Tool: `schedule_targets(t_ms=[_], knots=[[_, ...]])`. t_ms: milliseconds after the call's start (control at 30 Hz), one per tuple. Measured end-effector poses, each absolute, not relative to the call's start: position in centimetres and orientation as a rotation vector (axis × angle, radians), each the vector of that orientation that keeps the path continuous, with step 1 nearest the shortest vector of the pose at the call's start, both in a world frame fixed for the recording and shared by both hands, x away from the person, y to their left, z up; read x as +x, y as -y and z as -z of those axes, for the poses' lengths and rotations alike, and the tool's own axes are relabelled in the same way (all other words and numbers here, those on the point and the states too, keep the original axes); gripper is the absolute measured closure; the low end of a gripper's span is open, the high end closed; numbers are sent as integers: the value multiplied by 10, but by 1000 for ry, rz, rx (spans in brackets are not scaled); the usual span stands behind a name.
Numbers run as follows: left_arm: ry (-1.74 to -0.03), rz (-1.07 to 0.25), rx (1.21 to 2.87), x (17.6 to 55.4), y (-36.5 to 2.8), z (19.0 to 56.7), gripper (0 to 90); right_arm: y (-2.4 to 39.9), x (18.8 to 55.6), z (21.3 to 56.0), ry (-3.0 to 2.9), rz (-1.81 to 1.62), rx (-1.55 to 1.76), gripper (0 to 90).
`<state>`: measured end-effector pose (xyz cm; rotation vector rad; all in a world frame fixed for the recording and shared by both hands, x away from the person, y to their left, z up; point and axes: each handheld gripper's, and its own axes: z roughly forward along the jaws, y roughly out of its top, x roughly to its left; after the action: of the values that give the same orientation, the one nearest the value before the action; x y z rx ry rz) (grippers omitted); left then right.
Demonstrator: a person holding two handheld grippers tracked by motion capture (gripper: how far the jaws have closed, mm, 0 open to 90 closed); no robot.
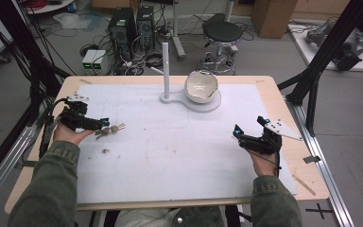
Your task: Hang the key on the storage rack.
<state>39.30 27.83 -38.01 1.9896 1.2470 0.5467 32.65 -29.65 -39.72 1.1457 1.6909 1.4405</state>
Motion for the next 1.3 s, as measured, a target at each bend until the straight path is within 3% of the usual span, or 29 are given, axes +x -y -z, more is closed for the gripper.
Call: schedule_targets(t_ms=[1300], knots=[[-1167,-332,2323,443,-235,396,22,297,328,398,-1703,-1452,1144,5]])
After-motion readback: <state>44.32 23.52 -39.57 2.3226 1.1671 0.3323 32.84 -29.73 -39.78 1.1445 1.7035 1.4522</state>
